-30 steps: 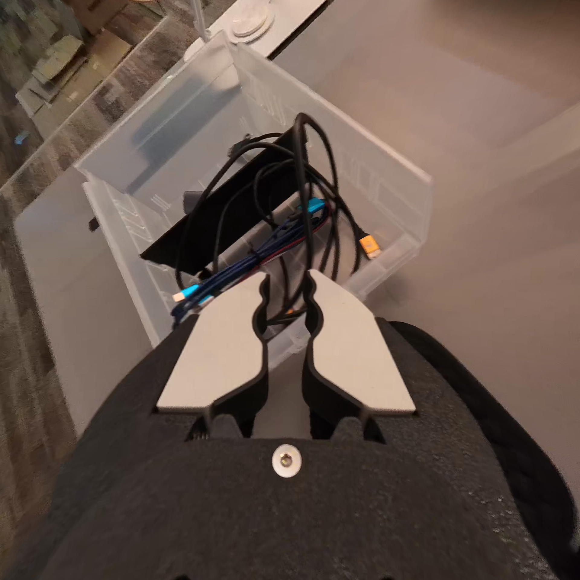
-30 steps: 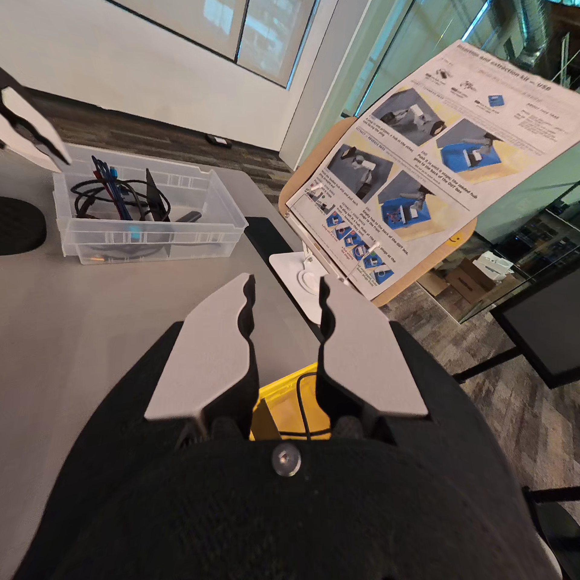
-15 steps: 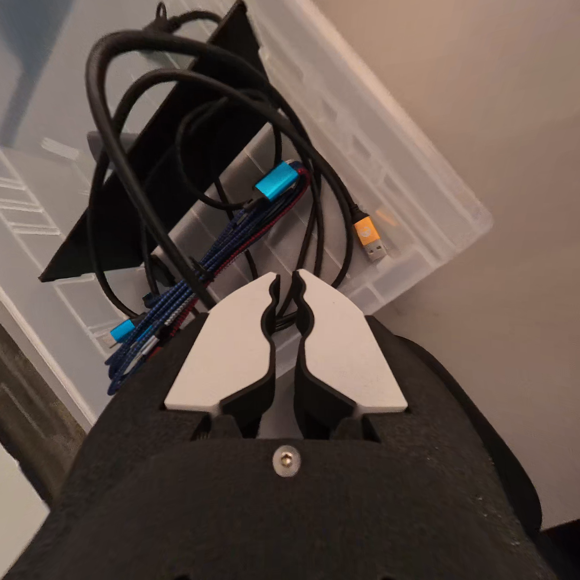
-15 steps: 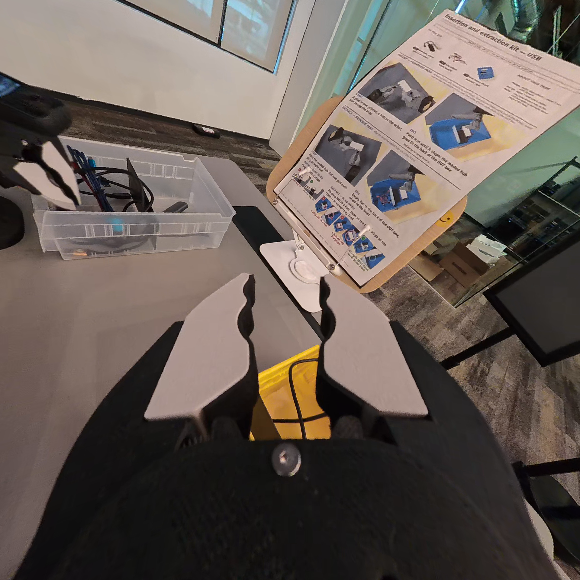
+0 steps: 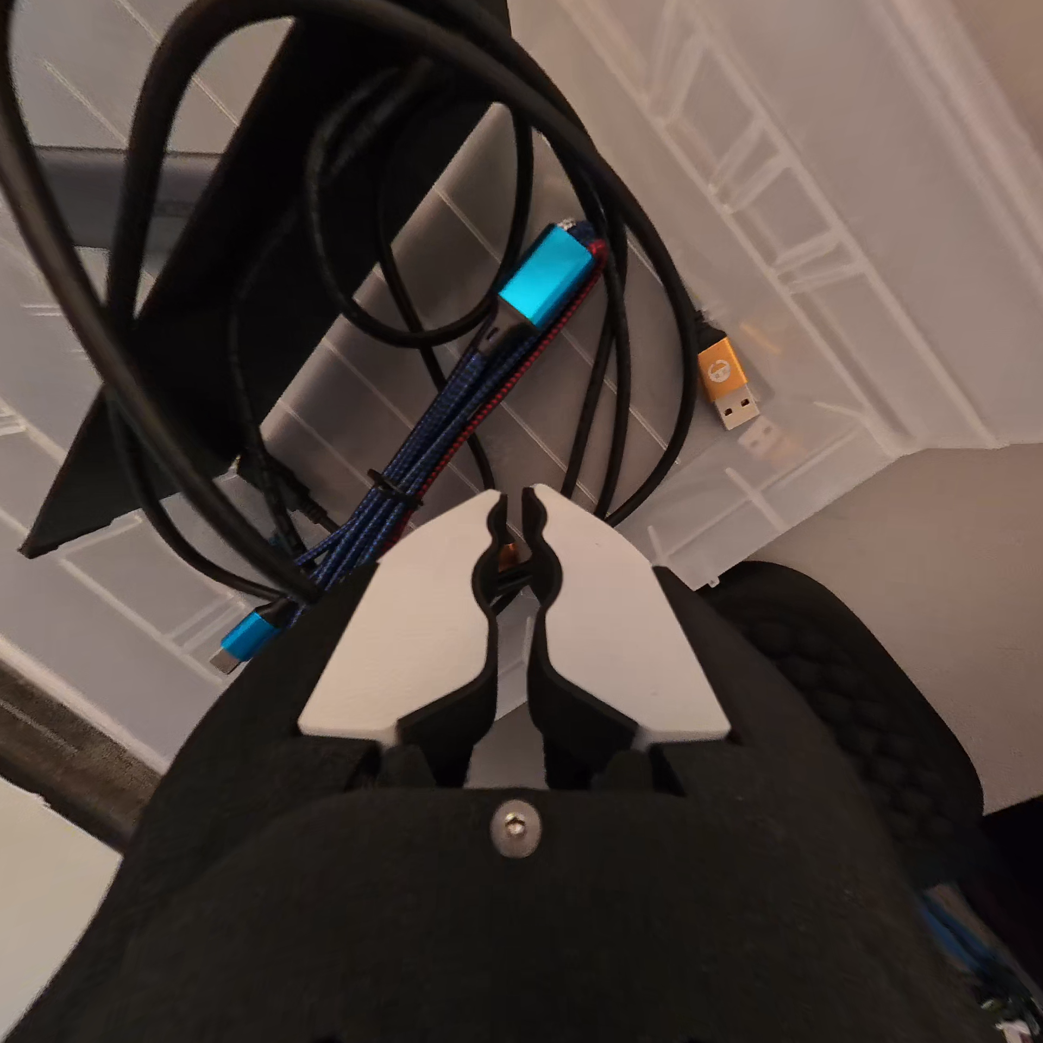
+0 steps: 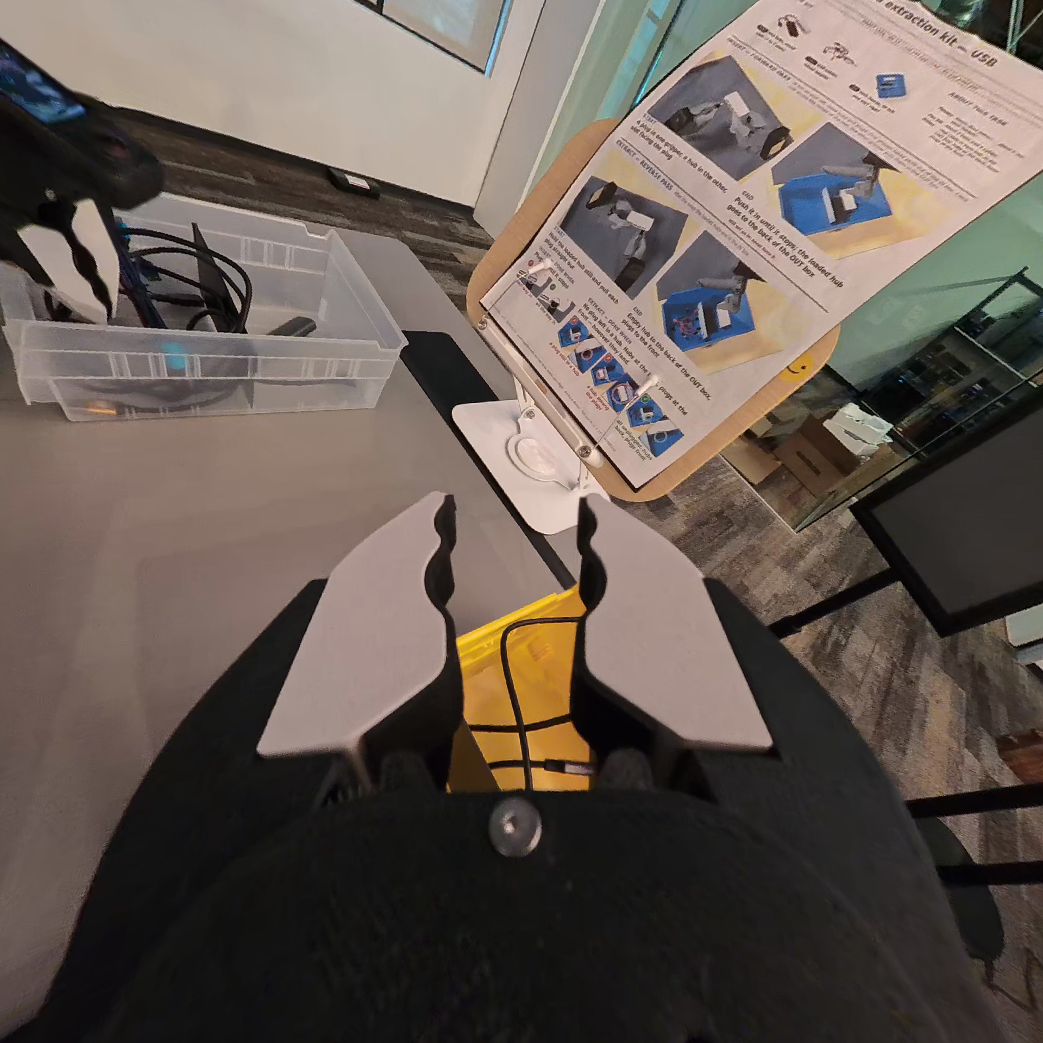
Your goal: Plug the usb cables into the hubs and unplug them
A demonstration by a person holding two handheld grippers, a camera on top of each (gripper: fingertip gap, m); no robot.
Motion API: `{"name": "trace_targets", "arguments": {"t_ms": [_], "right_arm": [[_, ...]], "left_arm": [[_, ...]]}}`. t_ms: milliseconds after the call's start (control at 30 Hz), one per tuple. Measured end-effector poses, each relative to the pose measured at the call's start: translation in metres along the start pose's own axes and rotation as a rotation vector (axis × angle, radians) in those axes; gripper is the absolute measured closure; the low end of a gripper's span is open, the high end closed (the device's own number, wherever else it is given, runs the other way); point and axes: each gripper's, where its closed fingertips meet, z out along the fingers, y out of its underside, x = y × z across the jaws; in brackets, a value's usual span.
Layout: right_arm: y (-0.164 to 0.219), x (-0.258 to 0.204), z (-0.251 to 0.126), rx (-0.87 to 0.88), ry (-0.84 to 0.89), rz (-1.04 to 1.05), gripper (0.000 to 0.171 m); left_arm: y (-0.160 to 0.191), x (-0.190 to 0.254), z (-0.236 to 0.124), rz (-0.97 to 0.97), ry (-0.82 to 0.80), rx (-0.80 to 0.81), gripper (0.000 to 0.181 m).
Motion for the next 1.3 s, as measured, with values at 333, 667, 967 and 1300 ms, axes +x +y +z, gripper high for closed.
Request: {"name": "trace_targets", "arguments": {"t_ms": [333,667,967,1300], "right_arm": [[0.005,0.008,-0.002,0.009,0.002,0.028,0.129],[0.006,0.000,-0.001,-0.008,-0.023,-0.004,0.129],[0.001,-0.005,-0.006,0.005,-0.043,-0.026,0.129],[-0.002,-0.008,-0.011,0.022,-0.059,-0.037,0.130]], "left_arm": [[0.002,-0.014,0.027,-0.075,-0.121,-0.151,0.159],[-0.006,-0.034,0.040,-0.193,-0.213,-0.118,0.167],[-0.009,-0.044,0.044,-0.204,-0.176,-0.094,0.176],[-0.007,-0.032,0.024,-0.142,-0.154,-0.137,0.177]]}}
